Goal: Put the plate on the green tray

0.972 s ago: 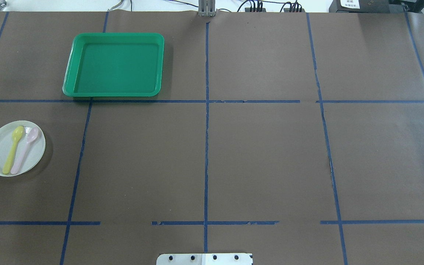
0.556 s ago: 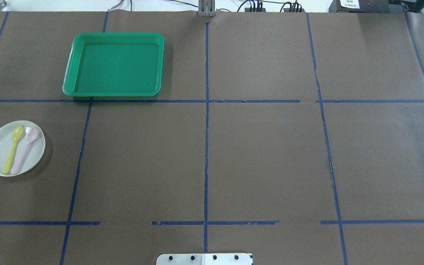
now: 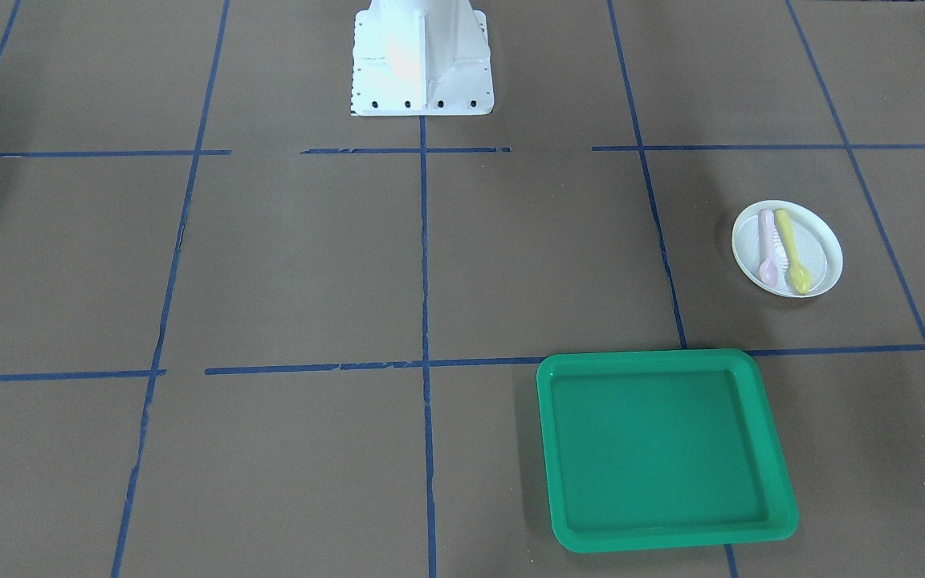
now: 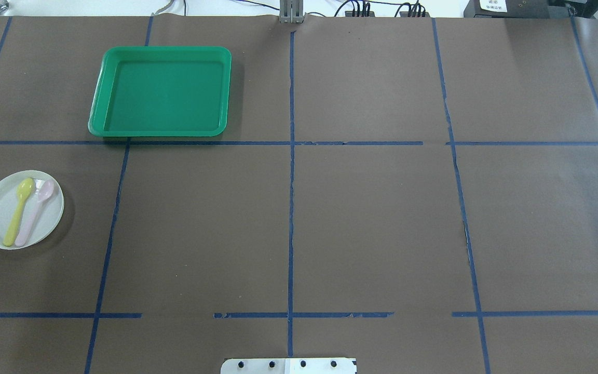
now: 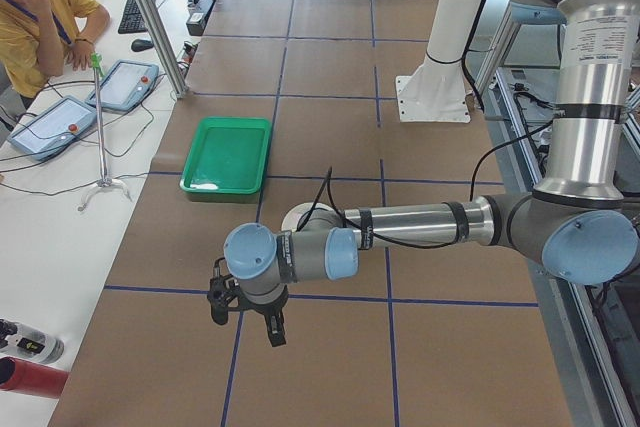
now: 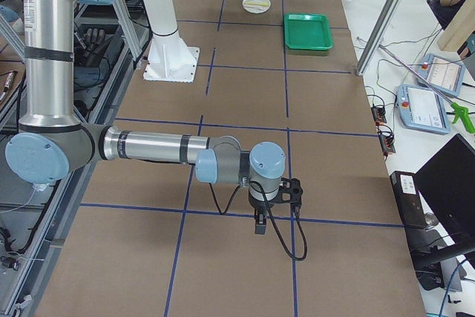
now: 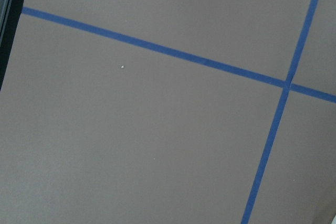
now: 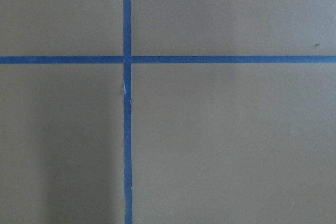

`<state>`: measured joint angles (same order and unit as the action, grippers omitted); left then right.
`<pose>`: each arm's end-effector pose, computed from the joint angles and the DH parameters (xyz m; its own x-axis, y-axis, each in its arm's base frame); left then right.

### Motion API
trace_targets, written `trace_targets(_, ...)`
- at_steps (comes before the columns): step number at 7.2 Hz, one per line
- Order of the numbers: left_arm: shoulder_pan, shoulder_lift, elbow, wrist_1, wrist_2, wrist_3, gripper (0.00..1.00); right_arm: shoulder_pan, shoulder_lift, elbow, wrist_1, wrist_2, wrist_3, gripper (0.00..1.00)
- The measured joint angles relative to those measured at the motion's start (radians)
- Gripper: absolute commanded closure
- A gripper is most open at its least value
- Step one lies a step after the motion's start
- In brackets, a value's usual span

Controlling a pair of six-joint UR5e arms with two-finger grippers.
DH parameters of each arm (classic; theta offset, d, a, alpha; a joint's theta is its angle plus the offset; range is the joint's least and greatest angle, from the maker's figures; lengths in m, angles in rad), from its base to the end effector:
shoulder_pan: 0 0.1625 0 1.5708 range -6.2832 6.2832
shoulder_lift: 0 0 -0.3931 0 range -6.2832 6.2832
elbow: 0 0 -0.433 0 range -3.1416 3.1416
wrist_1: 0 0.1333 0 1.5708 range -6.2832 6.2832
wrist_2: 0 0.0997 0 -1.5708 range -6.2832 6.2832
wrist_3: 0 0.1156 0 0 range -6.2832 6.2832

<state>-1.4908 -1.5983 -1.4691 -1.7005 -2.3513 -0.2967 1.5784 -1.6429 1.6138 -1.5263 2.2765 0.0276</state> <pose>-0.0081 -0.5491 0.6640 0.6977 -0.1995 -0.6881 0.1299 0.9798 -0.1523 0.0622 -0.5051 0.6536 0.7607 0.0234 0.6487 -0.0286 0.9996 -0.0025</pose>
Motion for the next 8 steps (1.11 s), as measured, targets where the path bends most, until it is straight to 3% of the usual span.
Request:
trace_targets(2,0.191,0.0,0.0,-0.198,-0.048,-0.236,0.0,0.0,0.0,0.0,0.0,0.0,0.0,0.0)
trace_targets(4,0.359,0.009,-0.025,-0.305,-0.064,-0.354,0.0,0.0,0.0,0.0,0.0,0.0,0.0,0.0)
trace_targets(7,0.415,0.124,-0.18,-0.332,0.0,-0.38,0.0,0.0,0.0,0.0,0.0,0.0,0.0,0.0)
trace_targets(8,0.42,0.145,-0.178,-0.342,0.028,-0.364,0.0,0.0,0.0,0.0,0.0,0.0,0.0,0.0)
